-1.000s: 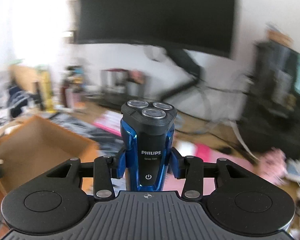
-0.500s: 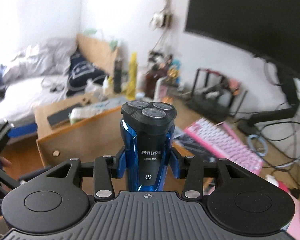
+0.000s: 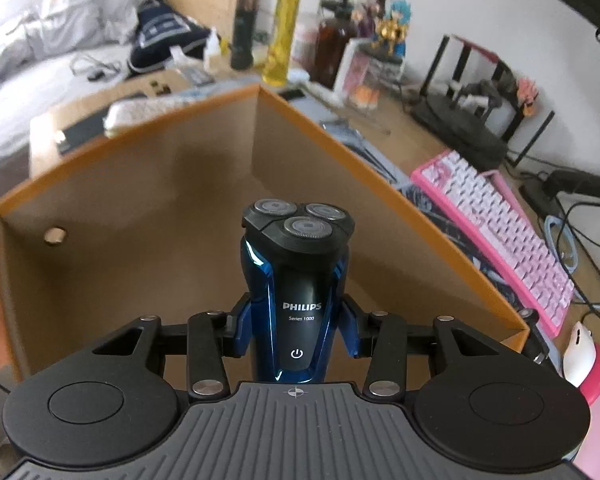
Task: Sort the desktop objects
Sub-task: 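Lift the shaver with the right gripper and carry it over the orange box, then lower the shaver into the box and open the right gripper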
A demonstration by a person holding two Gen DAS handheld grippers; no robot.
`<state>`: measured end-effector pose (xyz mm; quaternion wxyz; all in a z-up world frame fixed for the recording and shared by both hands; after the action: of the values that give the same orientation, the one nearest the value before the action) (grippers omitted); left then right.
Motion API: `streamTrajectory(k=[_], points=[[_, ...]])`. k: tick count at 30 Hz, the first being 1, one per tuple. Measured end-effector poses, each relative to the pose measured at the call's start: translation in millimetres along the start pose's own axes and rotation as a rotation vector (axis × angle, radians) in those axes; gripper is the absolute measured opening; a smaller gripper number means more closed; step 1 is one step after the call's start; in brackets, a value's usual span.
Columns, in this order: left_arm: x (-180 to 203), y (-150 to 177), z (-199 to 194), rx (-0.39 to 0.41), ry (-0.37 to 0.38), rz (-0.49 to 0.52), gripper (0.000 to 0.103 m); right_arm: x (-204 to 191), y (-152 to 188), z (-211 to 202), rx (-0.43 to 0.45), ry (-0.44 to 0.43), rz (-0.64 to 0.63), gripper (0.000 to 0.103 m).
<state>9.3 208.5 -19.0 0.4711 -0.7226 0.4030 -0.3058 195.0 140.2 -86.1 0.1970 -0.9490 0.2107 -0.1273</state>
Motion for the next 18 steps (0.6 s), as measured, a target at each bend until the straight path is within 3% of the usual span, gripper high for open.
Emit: streamTrajectory(k=[8,16,18], points=[[-7.4,3.8,5.8,-0.025,-0.009,0.002,0.103,1.4,-1.0,62.4,-0.142,0.038,-0.040,0.047],[-12.2,3.8,9.6,-0.017,-0.012,-0.002,0.103,-2.8,7.5,83.5,-0.226,0.101,-0.068,0.048],[-11.1,5.4,11.6,-0.024,-0.011,0.002,0.103,-3.7,5.8,80.2,-0.214,0.100,-0.062,0.060]])
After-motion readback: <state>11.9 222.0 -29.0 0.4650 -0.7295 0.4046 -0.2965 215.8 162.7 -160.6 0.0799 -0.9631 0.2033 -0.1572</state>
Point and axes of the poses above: each gripper's, at about its wrist camera, not at the fingertips, and z roughly the way its jaws point, x to its right, y to its underside, the point moved 10 cm from there along z, roughly the way its jaws point, and after that the axes turned 8 degrees about -x, right-handed, at the moved point
